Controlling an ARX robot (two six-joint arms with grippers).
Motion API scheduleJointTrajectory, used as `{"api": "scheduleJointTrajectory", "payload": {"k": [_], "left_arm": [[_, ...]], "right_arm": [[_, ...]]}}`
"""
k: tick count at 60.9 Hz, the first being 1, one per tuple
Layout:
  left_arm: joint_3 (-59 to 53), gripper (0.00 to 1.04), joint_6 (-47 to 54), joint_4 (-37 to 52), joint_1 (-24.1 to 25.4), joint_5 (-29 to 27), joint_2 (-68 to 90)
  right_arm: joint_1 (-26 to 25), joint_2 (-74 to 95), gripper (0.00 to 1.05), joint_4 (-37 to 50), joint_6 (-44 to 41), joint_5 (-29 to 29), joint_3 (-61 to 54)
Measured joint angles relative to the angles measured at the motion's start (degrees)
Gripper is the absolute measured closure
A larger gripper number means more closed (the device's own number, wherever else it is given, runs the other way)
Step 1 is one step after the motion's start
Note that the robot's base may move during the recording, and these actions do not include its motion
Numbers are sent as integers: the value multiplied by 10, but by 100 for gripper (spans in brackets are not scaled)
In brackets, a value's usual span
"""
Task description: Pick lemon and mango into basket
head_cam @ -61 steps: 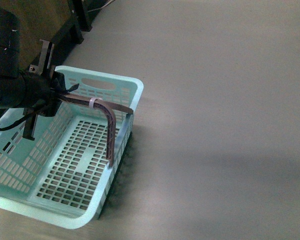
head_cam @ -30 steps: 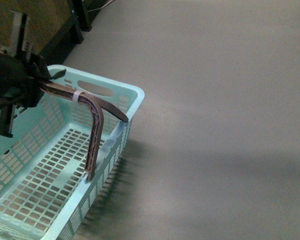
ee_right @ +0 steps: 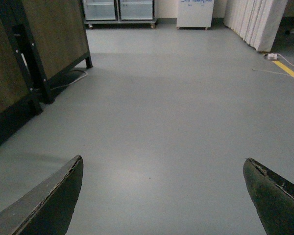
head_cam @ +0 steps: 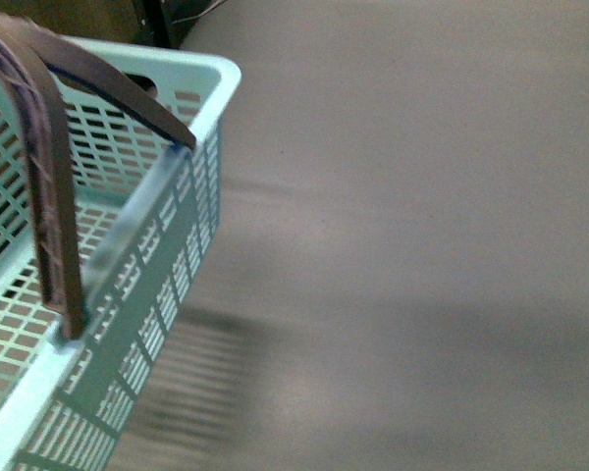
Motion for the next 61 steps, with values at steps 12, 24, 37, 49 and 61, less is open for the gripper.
{"api": "scheduleJointTrajectory", "payload": {"k": [12,24,37,49,61], "left_arm": [[25,100,-3,-60,-6,1,-83],[51,100,-4,-109,-23,-5,-137],[55,100,-4,-143,-32,-13,-167],[59,100,-4,-145,-33,-15,-174],[59,100,-4,-145,-33,-15,-174]], "right_arm": [[0,0,9,0,0,0,0],[0,0,9,0,0,0,0],[0,0,9,0,0,0,0],[0,0,9,0,0,0,0],[0,0,9,0,0,0,0]]}}
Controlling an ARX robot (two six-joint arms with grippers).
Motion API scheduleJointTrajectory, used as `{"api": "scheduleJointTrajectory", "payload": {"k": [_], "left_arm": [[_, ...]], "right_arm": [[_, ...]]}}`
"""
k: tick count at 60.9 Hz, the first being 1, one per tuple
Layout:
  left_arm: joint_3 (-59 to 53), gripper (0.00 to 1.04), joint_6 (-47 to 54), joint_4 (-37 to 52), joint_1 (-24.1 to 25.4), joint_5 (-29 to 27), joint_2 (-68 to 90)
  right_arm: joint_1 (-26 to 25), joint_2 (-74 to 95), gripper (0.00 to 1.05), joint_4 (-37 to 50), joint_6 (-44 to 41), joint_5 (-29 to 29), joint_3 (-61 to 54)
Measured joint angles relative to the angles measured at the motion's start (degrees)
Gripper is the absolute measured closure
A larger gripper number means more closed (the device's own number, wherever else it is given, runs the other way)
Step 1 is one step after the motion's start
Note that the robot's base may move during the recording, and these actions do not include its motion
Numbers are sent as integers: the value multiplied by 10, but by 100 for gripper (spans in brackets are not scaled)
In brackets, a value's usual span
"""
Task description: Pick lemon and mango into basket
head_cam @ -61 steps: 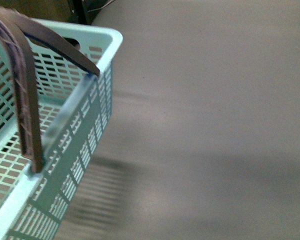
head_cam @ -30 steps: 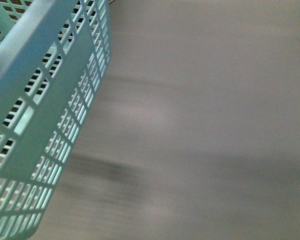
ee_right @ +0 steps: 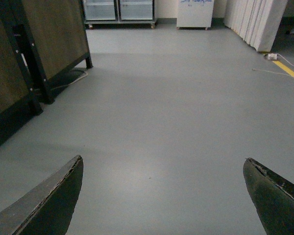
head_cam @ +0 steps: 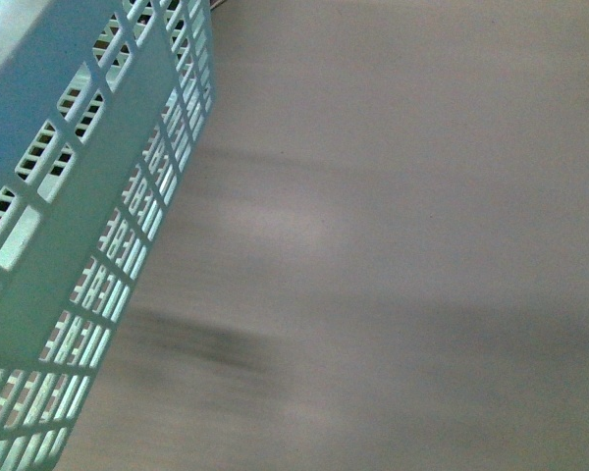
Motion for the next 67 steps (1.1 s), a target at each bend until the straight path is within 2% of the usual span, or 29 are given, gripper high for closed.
{"api": "scheduleJointTrajectory", "payload": {"k": [67], "left_arm": [[2,100,0,-1,0,0,0]], "right_arm": [[0,0,9,0,0,0,0]]}}
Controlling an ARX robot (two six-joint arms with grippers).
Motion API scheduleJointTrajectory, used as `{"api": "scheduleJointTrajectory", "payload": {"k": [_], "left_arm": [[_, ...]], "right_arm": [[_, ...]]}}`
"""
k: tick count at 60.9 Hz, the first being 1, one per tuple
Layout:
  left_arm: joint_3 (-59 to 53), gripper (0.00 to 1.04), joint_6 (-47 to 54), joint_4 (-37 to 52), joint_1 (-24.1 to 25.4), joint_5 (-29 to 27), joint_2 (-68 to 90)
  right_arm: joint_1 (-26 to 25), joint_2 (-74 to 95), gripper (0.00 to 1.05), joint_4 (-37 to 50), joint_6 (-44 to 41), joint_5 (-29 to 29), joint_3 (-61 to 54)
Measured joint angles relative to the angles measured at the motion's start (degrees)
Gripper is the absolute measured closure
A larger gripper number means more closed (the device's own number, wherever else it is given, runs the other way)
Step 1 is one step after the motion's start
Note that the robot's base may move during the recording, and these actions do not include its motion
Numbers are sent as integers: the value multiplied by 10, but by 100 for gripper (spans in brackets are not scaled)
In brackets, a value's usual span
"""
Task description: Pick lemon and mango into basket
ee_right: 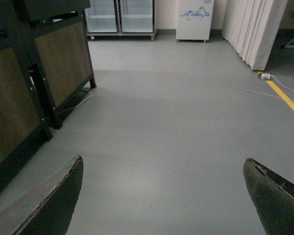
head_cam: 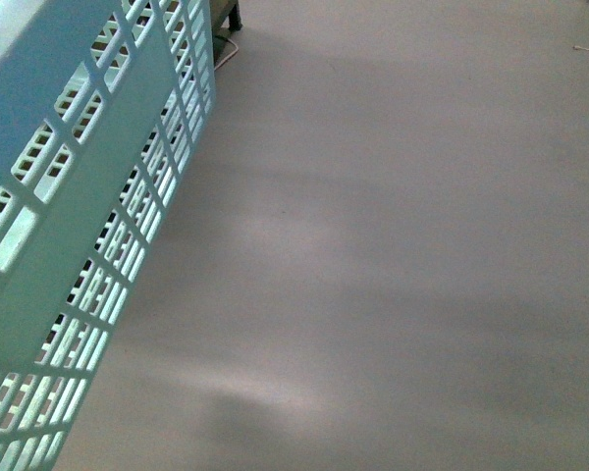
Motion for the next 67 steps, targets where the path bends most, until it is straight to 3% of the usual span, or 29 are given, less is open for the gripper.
{"api": "scheduleJointTrajectory", "payload": {"k": [67], "left_arm": [[0,100,0,0,0,0,0]], "right_arm": [[0,0,9,0,0,0,0]]}}
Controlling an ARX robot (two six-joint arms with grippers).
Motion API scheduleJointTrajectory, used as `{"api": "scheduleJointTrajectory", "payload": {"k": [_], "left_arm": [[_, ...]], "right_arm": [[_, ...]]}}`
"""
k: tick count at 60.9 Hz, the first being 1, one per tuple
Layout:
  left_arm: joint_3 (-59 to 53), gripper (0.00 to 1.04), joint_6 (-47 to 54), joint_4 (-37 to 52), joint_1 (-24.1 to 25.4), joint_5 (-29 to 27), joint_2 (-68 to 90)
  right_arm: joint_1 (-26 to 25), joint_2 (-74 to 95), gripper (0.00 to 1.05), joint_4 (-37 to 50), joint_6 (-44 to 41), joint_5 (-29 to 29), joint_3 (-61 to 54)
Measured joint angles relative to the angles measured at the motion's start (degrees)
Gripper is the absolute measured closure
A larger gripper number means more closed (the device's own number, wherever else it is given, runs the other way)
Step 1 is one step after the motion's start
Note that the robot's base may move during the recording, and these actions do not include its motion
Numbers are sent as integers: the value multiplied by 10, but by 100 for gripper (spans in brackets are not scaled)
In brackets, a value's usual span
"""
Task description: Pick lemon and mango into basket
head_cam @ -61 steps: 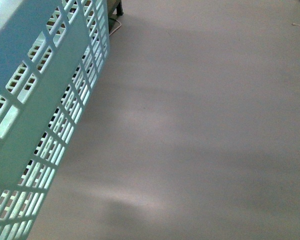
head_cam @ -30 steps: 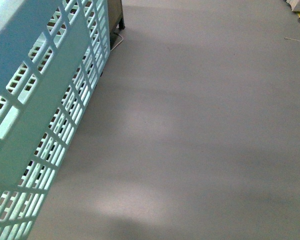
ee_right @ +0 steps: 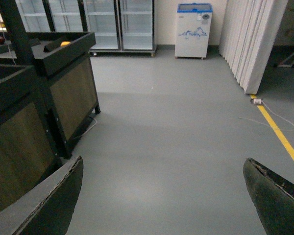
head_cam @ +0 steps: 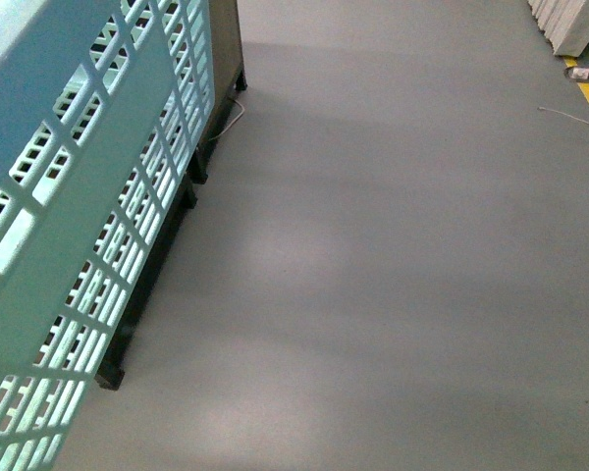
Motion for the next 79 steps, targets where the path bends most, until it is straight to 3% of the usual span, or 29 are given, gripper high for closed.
{"api": "scheduleJointTrajectory", "payload": {"k": [79], "left_arm": [[3,100,-4,0,-3,-2,-1]], "right_arm": [[0,0,9,0,0,1,0]]}}
